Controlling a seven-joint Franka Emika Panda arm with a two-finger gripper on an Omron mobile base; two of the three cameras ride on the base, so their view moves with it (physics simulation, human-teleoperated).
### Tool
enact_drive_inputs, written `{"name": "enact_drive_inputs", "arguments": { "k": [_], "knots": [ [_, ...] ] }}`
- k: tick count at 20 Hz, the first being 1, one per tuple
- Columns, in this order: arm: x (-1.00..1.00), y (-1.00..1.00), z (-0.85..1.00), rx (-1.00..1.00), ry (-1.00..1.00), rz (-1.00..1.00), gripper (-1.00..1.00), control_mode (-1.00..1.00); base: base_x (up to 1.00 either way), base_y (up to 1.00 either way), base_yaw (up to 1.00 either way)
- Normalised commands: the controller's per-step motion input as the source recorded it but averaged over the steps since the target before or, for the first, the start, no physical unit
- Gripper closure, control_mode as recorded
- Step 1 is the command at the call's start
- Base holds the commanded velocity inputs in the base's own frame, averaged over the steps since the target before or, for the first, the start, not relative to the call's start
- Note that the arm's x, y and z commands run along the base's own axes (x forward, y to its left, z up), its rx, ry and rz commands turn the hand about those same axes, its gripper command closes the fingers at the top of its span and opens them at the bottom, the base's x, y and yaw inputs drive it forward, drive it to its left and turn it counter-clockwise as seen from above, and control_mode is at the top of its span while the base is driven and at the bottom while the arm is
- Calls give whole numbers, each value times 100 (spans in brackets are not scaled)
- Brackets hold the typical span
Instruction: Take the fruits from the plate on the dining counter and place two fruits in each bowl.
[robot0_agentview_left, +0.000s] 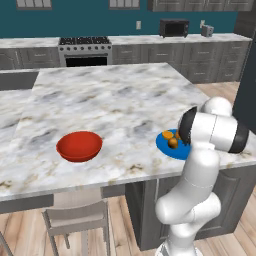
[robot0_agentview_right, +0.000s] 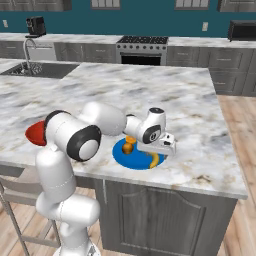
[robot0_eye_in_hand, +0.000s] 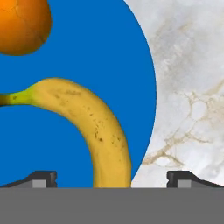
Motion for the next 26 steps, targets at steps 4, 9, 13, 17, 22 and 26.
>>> {"name": "enact_drive_inputs", "arguments": {
  "k": [4,9,13,17,22,26],
  "knots": [
    [4,0,-31,0,0,0,-100,-100,0,0,0],
    [0,0,-22,0,1,0,100,-100,0,0,0],
    [0,0,-4,0,0,0,100,-100,0,0,0],
    [0,0,0,0,0,0,100,-100,0,0,0],
    [0,-2,39,0,5,-1,100,-100,0,0,0],
    [-20,8,87,0,4,-5,100,-100,0,0,0]
  ]
}}
